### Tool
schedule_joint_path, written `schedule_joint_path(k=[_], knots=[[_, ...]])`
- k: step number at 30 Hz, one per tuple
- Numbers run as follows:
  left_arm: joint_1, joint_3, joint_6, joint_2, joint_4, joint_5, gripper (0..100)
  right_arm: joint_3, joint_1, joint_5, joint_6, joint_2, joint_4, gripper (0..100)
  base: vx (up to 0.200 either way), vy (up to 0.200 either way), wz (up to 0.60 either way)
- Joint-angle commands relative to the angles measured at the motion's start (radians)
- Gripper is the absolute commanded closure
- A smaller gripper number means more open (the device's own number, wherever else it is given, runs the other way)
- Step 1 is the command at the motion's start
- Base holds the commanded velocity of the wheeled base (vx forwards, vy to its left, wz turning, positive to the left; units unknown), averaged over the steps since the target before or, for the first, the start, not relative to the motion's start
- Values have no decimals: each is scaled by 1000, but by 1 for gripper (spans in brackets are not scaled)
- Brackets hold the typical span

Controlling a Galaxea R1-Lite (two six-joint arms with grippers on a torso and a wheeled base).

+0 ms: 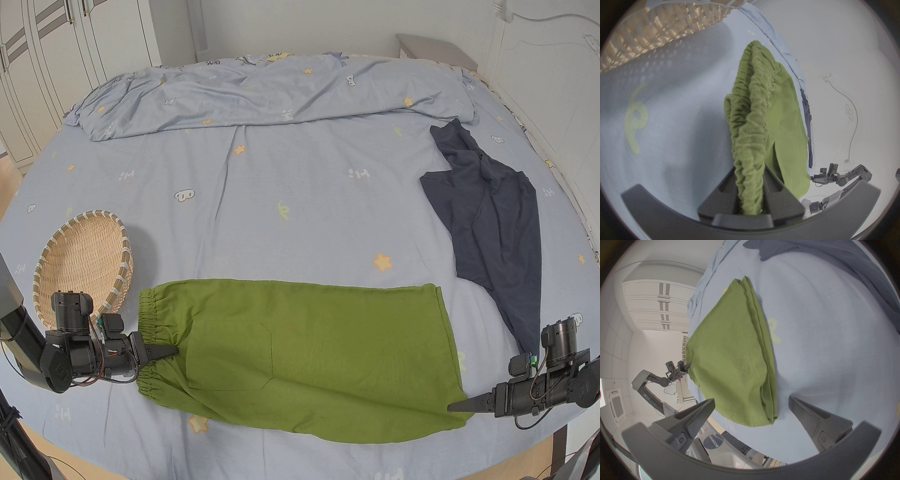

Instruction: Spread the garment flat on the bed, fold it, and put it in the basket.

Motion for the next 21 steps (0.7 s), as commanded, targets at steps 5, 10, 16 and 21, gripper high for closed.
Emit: schedule_joint_path(k=[5, 10, 16, 21], knots=[[5, -208, 14, -317, 466, 5, 100, 0, -13, -100, 10, -153, -176, 0, 0, 0, 0], [29, -323, 183, -435, 779, 44, 100, -157, 59, -278, 9, -193, -136, 0, 0, 0, 0], [81, -347, 321, -450, 847, 182, 100, -273, 130, -395, 4, -196, -47, 0, 0, 0, 0], [176, -407, 381, -489, 876, 191, 100, -270, 147, -404, 3, -193, -39, 0, 0, 0, 0]])
